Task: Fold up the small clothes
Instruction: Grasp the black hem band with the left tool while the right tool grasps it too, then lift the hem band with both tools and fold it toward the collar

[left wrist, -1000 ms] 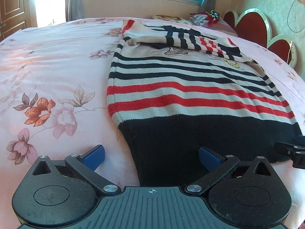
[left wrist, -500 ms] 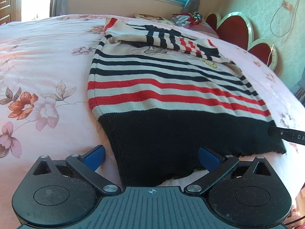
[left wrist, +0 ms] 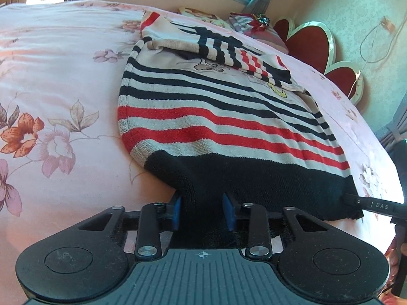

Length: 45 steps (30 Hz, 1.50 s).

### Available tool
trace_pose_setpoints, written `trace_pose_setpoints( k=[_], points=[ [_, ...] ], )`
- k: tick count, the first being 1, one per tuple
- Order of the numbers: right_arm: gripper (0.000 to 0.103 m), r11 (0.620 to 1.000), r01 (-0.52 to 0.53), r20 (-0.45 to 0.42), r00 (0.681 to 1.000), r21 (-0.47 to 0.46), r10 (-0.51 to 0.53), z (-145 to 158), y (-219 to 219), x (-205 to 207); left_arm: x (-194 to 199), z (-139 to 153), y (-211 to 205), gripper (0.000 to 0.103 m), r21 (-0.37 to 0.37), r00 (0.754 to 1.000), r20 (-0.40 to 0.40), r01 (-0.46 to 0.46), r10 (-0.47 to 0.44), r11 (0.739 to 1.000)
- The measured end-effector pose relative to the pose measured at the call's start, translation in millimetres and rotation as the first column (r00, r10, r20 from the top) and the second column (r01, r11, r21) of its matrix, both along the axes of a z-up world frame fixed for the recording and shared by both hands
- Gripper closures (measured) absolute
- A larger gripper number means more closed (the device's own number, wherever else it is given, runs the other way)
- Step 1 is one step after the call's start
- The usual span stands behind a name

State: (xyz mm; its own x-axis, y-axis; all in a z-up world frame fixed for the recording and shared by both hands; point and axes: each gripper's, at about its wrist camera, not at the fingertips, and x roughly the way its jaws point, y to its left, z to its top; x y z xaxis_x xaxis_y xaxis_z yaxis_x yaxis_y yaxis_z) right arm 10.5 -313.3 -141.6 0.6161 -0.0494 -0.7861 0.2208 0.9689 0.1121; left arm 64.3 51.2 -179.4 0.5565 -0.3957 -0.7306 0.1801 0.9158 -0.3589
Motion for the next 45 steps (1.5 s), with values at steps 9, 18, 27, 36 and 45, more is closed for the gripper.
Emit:
trace_pose_setpoints(
  k=[9,18,27,36,45],
  points=[
    [0.092,0.997,-0.03,0.135,0.991,0.067,0.021,39,-6,25,34,41,-10,0.091,-0.019,0.987,0.15,0.062,-0.058,0.998],
    [0.092,0.997,-0.049,0.196,0.98,0.059,0.036,59,-21,122,126,62,-24,0.091,0.007,0.981,0.194,0.01,-0.011,1.0],
    [0.079,0.991,-0.044,0.071,0.997,0.125,0.036,13,-35,198,180,17,-44,0.078,0.116,0.997,0.068,0.021,-0.029,0.993],
    [0.028,0.985,-0.169,0.156,0.975,0.038,0.161,32,-44,210,179,40,-39,0.0,0.167,0.984,0.15,0.071,-0.097,0.983],
    [0.052,0.968,-0.249,0.05,0.967,0.011,0.249,3,-31,234,213,9,-52,0.032,0.249,0.985,0.068,0.139,-0.16,0.959]
  ],
)
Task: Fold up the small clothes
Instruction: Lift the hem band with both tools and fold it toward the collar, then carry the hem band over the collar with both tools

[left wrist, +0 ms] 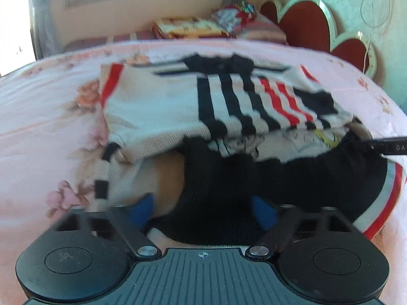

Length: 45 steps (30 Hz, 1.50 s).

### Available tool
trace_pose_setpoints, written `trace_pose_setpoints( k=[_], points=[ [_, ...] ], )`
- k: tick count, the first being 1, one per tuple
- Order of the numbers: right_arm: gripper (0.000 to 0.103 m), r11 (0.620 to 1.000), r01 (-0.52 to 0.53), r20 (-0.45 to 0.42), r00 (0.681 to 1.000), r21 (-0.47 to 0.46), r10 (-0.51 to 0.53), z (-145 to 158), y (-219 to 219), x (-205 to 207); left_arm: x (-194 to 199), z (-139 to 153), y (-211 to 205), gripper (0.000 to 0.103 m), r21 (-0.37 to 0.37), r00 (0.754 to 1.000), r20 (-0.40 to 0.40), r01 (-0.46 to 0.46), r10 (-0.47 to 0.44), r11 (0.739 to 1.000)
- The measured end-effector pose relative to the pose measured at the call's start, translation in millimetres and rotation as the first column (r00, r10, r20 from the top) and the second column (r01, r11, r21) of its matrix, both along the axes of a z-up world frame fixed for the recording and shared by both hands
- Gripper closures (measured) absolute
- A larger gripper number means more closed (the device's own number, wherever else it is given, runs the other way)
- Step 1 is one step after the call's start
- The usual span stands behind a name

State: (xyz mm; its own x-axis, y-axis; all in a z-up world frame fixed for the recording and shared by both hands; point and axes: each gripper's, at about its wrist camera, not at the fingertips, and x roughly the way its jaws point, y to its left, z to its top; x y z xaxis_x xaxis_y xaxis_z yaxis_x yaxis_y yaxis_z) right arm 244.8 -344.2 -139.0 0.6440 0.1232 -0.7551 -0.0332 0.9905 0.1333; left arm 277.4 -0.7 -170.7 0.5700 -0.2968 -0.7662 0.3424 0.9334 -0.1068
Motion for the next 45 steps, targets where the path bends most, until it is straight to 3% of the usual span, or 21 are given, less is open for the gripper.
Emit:
trace_pose_setpoints(
  k=[3,4,5,6,8,11,18,23,26,32,36,45],
  points=[
    [0.056,0.999,-0.017,-0.004,1.0,-0.034,0.017,-7,6,3,-6,-1,-7,0.035,0.009,1.0,0.023,0.001,-0.001,1.0],
    [0.063,0.999,-0.027,-0.003,1.0,-0.046,0.027,-7,8,3,-7,0,-7,0.049,-0.004,1.0,0.021,0.0,0.0,1.0],
    [0.079,0.998,-0.042,-0.003,0.999,-0.054,0.042,-6,11,2,-9,2,-8,0.057,-0.005,1.0,0.024,-0.003,0.003,1.0],
    [0.086,0.996,-0.058,-0.006,0.998,-0.062,0.057,-5,13,2,-11,3,-9,0.064,-0.003,1.0,0.028,0.002,-0.002,1.0],
    [0.091,0.992,-0.081,-0.003,0.997,-0.099,0.081,-1,18,0,-17,7,-11,0.082,0.022,0.999,0.051,0.016,-0.017,1.0],
    [0.093,0.996,-0.053,0.036,0.998,-0.069,0.056,8,13,-5,-23,16,-7,0.095,0.005,0.995,0.096,0.002,-0.002,1.0],
    [0.093,0.997,-0.041,0.205,0.977,-0.063,0.053,61,15,-10,-22,60,9,0.097,-0.058,0.962,0.263,-0.061,0.074,0.996],
    [0.093,0.998,-0.01,0.273,0.962,-0.064,0.027,86,9,12,6,79,16,0.097,-0.104,0.946,0.299,-0.097,0.124,0.99],
    [0.093,0.996,-0.002,0.294,0.955,-0.086,0.027,89,9,41,34,83,14,0.097,-0.094,0.935,0.324,-0.117,0.141,0.989],
    [0.093,0.998,0.042,0.294,0.955,-0.036,-0.029,84,3,112,95,77,8,0.097,-0.111,0.907,0.344,-0.216,0.241,0.97],
    [0.093,0.998,0.05,0.276,0.96,-0.048,-0.034,71,2,153,133,59,3,0.097,-0.111,0.908,0.309,-0.261,0.283,0.959],
    [0.093,0.995,0.073,0.138,0.988,-0.061,-0.064,5,-8,208,182,5,0,0.097,-0.045,0.899,0.238,-0.368,0.368,0.929]
  ],
)
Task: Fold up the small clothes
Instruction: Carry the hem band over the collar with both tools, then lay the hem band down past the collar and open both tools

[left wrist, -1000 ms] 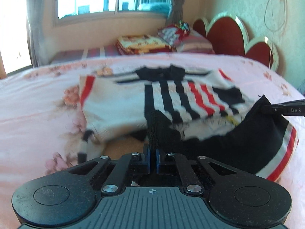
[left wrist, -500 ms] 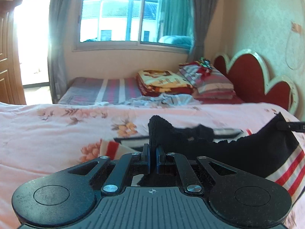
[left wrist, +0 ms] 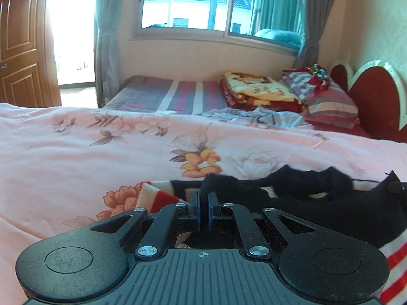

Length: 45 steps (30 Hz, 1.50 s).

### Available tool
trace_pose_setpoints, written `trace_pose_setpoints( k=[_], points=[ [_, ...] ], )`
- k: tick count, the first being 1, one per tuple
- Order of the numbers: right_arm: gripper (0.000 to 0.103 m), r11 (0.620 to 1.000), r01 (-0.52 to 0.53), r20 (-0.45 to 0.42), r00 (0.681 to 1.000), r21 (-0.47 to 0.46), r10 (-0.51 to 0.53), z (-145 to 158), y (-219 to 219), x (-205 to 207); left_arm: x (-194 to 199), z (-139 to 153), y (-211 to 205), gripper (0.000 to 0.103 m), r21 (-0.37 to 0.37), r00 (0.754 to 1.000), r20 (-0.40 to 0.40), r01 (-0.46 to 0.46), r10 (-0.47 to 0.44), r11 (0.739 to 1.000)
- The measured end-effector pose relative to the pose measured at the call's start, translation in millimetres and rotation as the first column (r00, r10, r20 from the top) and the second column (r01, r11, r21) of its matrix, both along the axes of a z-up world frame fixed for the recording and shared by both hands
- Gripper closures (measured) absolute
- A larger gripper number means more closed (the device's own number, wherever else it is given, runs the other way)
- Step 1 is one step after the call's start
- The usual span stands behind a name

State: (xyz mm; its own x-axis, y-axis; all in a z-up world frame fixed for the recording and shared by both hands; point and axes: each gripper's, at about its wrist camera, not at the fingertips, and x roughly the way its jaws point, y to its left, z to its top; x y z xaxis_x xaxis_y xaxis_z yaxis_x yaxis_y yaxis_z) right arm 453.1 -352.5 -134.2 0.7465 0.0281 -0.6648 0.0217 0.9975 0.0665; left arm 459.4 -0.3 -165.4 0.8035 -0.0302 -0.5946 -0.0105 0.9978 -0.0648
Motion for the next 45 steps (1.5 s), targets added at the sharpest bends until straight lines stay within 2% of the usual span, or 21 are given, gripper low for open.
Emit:
trace_pose_setpoints(
  k=[3,5,6,9,12,13,14,16,18,21,23,25,27,28,29,30,32,36,41,43,45],
  points=[
    [0.088,1.0,-0.006,-0.038,0.999,-0.03,0.005,-17,0,8,10,-17,4,0.097,0.008,0.998,-0.069,-0.01,0.011,1.0],
    [0.082,1.0,-0.015,-0.04,0.999,-0.026,0.014,-16,1,9,6,-15,5,0.096,-0.002,0.998,-0.052,-0.018,0.018,1.0],
    [0.08,1.0,-0.017,-0.036,0.999,-0.021,0.016,-11,1,7,3,-11,7,0.096,-0.022,0.998,-0.054,-0.016,0.015,1.0],
    [0.062,0.999,-0.029,0.04,0.999,-0.013,0.03,15,0,-12,-15,4,10,0.096,-0.044,1.0,-0.008,-0.005,0.005,0.999],
    [0.061,0.997,-0.075,0.053,0.996,0.007,0.075,30,2,-35,-40,19,6,0.091,-0.033,0.998,0.01,0.064,-0.063,0.997],
    [0.063,0.995,-0.097,0.049,0.994,-0.005,0.097,32,6,-43,-48,21,1,0.079,-0.019,0.996,0.014,0.093,-0.093,0.995],
    [0.063,0.993,-0.113,0.04,0.993,-0.031,0.114,31,10,-49,-53,21,-4,0.05,-0.004,0.992,0.013,0.123,-0.123,0.992],
    [0.061,0.99,-0.125,0.021,0.992,-0.063,0.127,23,15,-58,-62,20,-14,0.017,0.04,0.986,0.023,0.164,-0.165,0.986],
    [0.059,0.995,-0.087,0.014,0.996,-0.053,0.088,19,8,-55,-61,19,-21,0.017,0.106,0.983,0.037,0.174,-0.179,0.979],
    [0.059,1.0,-0.025,-0.01,1.0,0.01,0.025,16,-10,-38,-43,18,-14,0.017,0.086,0.99,0.007,0.139,-0.14,0.986],
    [0.048,0.999,-0.025,-0.065,0.998,0.031,0.027,8,-13,-24,-27,11,-9,0.017,0.057,0.992,-0.042,0.123,-0.121,0.991],
    [0.049,0.999,-0.045,-0.095,0.994,0.018,0.046,-1,-9,-17,-15,2,-7,0.017,0.021,0.986,-0.095,0.138,-0.136,0.99],
    [0.062,0.997,-0.067,-0.086,0.994,-0.039,0.063,-7,0,-19,-9,-7,-9,0.02,0.014,0.976,-0.134,0.173,-0.169,0.985],
    [0.078,0.996,-0.083,-0.075,0.994,-0.038,0.08,-6,2,-20,-11,-10,-13,0.035,0.032,0.976,-0.129,0.18,-0.174,0.983],
    [0.087,0.996,-0.084,-0.069,0.994,-0.034,0.081,-5,4,-22,-13,-10,-15,0.054,0.05,0.977,-0.12,0.182,-0.175,0.982],
    [0.089,0.996,-0.084,-0.052,0.995,-0.036,0.082,-3,5,-24,-15,-9,-16,0.061,0.05,0.978,-0.115,0.18,-0.173,0.982],
    [0.094,0.995,-0.088,-0.022,0.996,-0.037,0.087,4,5,-26,-15,-5,-16,0.097,0.029,0.979,-0.111,0.177,-0.172,0.984],
    [0.098,0.998,-0.058,0.062,0.996,-0.037,0.06,20,1,-27,-17,3,-17,0.097,0.085,0.987,-0.054,0.156,-0.152,0.984],
    [0.098,0.999,-0.018,0.09,0.996,-0.034,0.021,17,-8,-19,-2,3,-3,0.097,0.073,0.995,-0.044,0.088,-0.085,0.993],
    [0.098,1.0,0.016,0.078,0.997,-0.006,-0.015,8,-12,-16,1,-4,-2,0.097,0.074,0.996,-0.055,0.079,-0.075,0.994],
    [0.096,1.0,0.024,-0.023,0.999,-0.019,-0.024,-11,-12,-7,1,-10,-1,0.097,0.076,0.996,-0.062,0.064,-0.06,0.995]
  ],
)
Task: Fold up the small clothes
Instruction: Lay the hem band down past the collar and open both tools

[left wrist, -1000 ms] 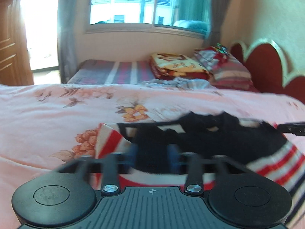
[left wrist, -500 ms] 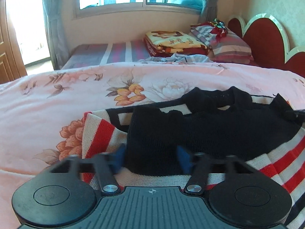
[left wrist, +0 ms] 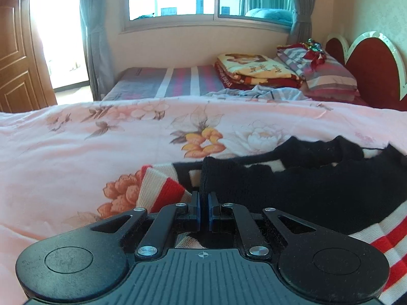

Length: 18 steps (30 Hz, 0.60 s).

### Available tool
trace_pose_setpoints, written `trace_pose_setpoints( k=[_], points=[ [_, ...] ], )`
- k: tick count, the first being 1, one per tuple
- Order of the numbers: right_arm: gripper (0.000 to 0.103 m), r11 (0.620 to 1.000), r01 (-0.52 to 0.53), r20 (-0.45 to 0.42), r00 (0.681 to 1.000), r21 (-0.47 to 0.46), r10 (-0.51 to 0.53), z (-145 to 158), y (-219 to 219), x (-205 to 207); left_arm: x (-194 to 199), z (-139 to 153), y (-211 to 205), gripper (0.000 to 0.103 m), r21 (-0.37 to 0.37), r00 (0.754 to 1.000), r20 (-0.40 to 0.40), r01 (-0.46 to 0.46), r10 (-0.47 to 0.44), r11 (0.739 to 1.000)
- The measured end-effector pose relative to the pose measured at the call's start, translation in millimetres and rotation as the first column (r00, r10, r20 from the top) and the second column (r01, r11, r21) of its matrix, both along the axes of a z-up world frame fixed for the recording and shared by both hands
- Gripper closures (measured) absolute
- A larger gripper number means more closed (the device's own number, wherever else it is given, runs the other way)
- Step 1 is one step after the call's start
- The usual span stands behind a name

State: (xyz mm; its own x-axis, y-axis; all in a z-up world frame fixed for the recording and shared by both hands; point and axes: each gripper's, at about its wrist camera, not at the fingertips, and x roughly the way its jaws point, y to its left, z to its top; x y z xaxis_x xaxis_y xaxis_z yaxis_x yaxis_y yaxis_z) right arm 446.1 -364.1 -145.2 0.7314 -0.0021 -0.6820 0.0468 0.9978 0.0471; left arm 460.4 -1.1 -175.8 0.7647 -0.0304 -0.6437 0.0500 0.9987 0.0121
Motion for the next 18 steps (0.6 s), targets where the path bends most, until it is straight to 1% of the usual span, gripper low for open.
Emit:
trace_pose_setpoints(
  k=[1,3,4,5,7,8,9,10,11,12,13,14,16,18],
  points=[
    [0.094,1.0,-0.002,0.004,1.0,-0.009,0.002,-4,0,-2,0,-1,-1,0.097,0.001,1.0,0.002,-0.005,0.005,1.0],
    [0.081,1.0,0.012,0.019,1.0,-0.025,-0.012,3,1,-6,-1,2,-4,0.097,0.02,1.0,-0.002,-0.002,0.002,1.0],
    [0.072,0.999,0.017,0.038,0.999,-0.032,-0.016,10,1,-10,-2,7,-5,0.097,0.016,1.0,-0.006,-0.004,0.004,1.0],
    [0.069,0.999,0.018,0.059,0.998,-0.041,-0.015,16,1,-15,-7,13,-4,0.097,-0.005,1.0,-0.001,-0.004,0.004,1.0],
    [0.068,0.999,0.001,0.1,0.995,-0.038,0.002,31,3,-28,-22,26,-7,0.096,-0.032,0.999,0.037,0.022,-0.02,0.999],
    [0.068,0.999,-0.018,0.107,0.994,-0.031,0.021,37,7,-33,-29,30,-12,0.091,-0.032,0.998,0.053,0.041,-0.039,0.999],
    [0.068,0.999,-0.043,0.106,0.993,-0.025,0.045,40,13,-37,-38,35,-19,0.084,-0.036,0.995,0.067,0.071,-0.069,0.997],
    [0.068,0.997,-0.069,0.098,0.993,-0.02,0.071,41,19,-41,-44,38,-25,0.054,-0.042,0.993,0.072,0.097,-0.093,0.994],
    [0.068,0.994,-0.107,0.083,0.991,-0.015,0.108,40,30,-44,-50,38,-34,0.015,-0.045,0.991,0.075,0.118,-0.115,0.992],
    [0.068,0.989,-0.144,0.068,0.987,-0.019,0.145,37,44,-47,-56,38,-45,0.004,-0.05,0.986,0.088,0.147,-0.142,0.988],
    [0.07,0.983,-0.178,0.056,0.982,-0.033,0.18,32,55,-49,-62,35,-54,0.002,-0.037,0.981,0.104,0.169,-0.164,0.985],
    [0.071,0.977,-0.206,0.046,0.977,-0.052,0.208,28,66,-52,-63,31,-63,0.002,-0.012,0.978,0.093,0.187,-0.186,0.982],
    [0.072,0.962,-0.25,0.007,0.968,-0.109,0.252,13,85,-55,-63,17,-73,0.002,0.02,0.979,0.039,0.202,-0.202,0.979],
    [0.073,0.949,-0.257,-0.018,0.966,-0.184,0.258,-4,91,-59,-61,-2,-68,0.002,0.045,0.985,-0.03,0.173,-0.172,0.984]
  ],
)
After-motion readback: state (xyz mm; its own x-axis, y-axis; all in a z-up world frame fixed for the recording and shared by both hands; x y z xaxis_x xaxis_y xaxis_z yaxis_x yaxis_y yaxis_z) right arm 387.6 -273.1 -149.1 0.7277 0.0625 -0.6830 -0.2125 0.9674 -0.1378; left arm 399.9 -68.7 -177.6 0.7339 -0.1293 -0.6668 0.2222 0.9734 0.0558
